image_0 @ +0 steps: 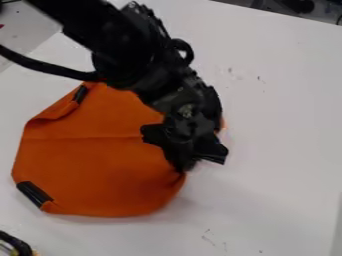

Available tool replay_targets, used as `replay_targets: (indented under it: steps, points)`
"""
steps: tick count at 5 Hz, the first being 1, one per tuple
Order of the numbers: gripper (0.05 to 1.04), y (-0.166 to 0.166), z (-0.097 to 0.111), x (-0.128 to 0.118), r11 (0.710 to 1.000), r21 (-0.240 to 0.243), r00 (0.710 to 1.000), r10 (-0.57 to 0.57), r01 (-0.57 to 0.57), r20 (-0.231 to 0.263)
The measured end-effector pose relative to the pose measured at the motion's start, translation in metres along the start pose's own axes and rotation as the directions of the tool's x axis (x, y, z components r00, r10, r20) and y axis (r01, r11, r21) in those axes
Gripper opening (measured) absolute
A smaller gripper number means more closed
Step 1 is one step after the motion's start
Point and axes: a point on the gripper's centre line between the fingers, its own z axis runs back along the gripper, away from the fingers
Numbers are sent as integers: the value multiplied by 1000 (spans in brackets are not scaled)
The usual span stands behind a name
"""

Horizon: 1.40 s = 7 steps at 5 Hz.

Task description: Unfold the cloth from left to right

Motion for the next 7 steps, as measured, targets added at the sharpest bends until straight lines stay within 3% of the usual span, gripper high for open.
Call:
replay_targets:
  steps: [2,3,4,7]
  points:
    - [873,-30,-9,-18,999,-14,999,51,-51,1]
    - [1011,-42,-4,-24,999,-14,999,44,-44,-1]
    - [1007,-47,-2,-29,998,-11,998,54,-55,-33]
    - [1001,-58,28,-11,1000,15,999,11,-10,-38]
